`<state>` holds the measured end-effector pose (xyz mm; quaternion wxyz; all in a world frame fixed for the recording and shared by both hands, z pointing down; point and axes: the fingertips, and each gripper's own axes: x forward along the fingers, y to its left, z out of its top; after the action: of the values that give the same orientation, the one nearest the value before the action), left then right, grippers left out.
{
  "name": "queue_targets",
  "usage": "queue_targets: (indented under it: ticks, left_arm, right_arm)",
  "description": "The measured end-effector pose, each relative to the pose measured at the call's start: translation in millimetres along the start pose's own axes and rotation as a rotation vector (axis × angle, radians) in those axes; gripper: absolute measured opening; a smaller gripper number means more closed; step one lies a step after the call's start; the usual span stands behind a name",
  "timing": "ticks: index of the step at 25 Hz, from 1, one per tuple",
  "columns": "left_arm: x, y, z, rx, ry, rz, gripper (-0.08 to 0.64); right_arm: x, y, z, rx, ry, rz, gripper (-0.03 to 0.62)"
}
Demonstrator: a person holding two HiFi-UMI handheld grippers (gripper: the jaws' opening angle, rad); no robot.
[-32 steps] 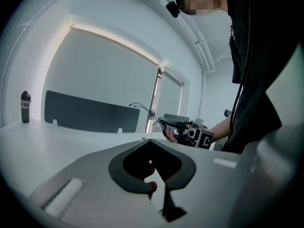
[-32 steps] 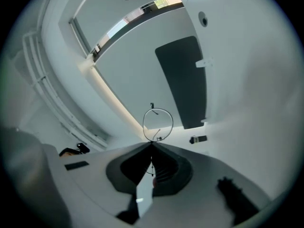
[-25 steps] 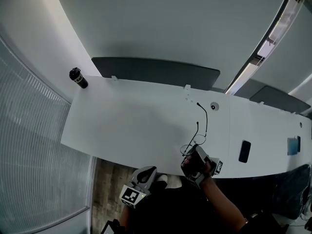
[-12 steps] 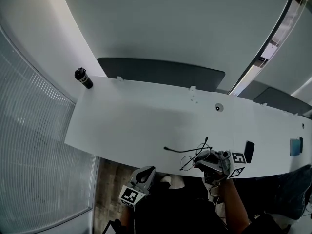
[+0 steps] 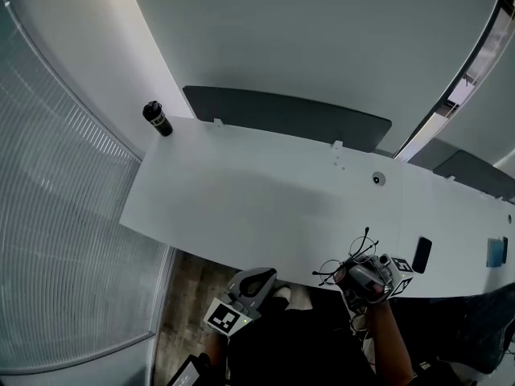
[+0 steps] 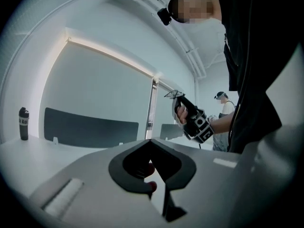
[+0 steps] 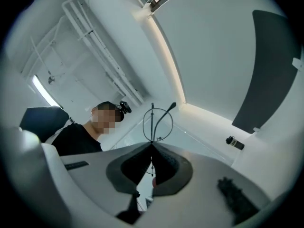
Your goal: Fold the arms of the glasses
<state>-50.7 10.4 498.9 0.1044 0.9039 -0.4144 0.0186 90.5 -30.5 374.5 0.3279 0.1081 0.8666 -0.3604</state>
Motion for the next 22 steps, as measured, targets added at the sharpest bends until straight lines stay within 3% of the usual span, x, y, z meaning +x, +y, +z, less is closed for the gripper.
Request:
queue_targets:
  ticks: [5, 11, 15, 22]
  left_arm:
    - [-3.3, -9.4, 39.8, 0.040, -0.067, -0.041, 0.008]
    - [-2.2, -43.4, 66.2, 0.301, -0.078, -0.142, 0.013]
    - [-1.6, -69.5, 45.0, 0.392, -0.057, -0.210, 0.029]
    - [-3.9, -80.1, 16.4, 0.454, -0.039, -0.262, 0.066]
  right_arm:
    - [-16.2, -9.3, -20.3, 0.022, 0.049, -0.075, 0.009]
    - [-36.0, -7.7, -30.3, 0.063, -0.022, -0.126, 0.009]
    - [-41.5, -0.4, -49.6, 0.088, -0.069, -0.134, 0.009]
    - [-41.0, 0.1, -77.1, 0.135, -0.122, -0.131, 0.009]
